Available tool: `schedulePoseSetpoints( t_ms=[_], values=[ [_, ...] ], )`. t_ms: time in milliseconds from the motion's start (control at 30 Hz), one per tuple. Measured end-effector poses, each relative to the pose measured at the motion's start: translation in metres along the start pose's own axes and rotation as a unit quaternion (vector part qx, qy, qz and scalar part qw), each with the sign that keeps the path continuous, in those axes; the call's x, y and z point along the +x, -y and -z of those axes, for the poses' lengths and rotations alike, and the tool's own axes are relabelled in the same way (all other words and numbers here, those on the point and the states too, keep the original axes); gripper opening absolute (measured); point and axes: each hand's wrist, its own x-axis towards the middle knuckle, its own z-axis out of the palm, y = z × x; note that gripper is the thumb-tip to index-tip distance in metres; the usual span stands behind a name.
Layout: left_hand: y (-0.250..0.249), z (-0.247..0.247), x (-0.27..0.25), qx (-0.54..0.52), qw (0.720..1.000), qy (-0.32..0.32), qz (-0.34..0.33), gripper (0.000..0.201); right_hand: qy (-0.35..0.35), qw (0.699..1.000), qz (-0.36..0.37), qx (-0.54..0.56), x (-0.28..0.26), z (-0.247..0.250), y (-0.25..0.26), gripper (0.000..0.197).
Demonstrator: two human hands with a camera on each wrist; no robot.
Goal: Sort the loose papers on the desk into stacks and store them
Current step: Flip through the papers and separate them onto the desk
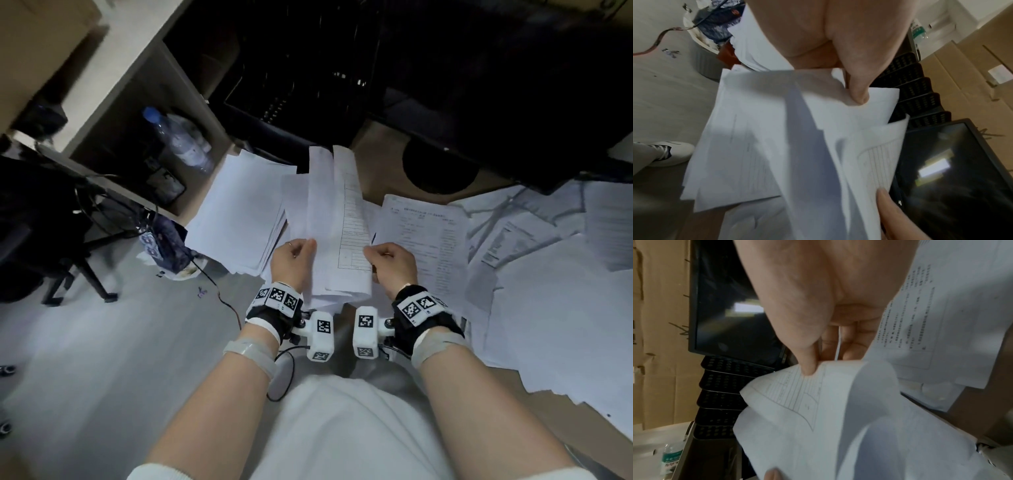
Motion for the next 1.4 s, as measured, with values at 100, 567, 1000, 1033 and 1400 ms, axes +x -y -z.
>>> schedulePoseSetpoints(
  t_ms=[100,567,1000,1033,1400],
  values=[
    [0.008,0.019,0.014,-0.011,0.999,-0.043,0.015,0.022,-0.086,0.996,0.020,-0.008,0.001,-0.002,0.006,0.016],
    [0.029,0.094,0.096,0.004,0.999,0.025,0.039,0.032,-0.116,0.978,0.007,-0.174,-0.006,-0.108,0.019,0.022],
    [0.065,0.127,0.133,0.117,0.984,0.128,0.047,0.043,-0.074,0.961,-0.226,-0.140,0.008,-0.163,-0.022,0.086],
    [0.068,0.125,0.135,0.124,0.982,0.136,0.051,0.042,-0.083,0.958,-0.241,-0.133,0.009,-0.163,-0.025,0.089],
    [0.081,0.109,0.135,0.142,0.972,0.172,0.074,0.026,-0.149,0.951,-0.250,-0.101,0.022,-0.157,-0.042,0.053]
  ],
)
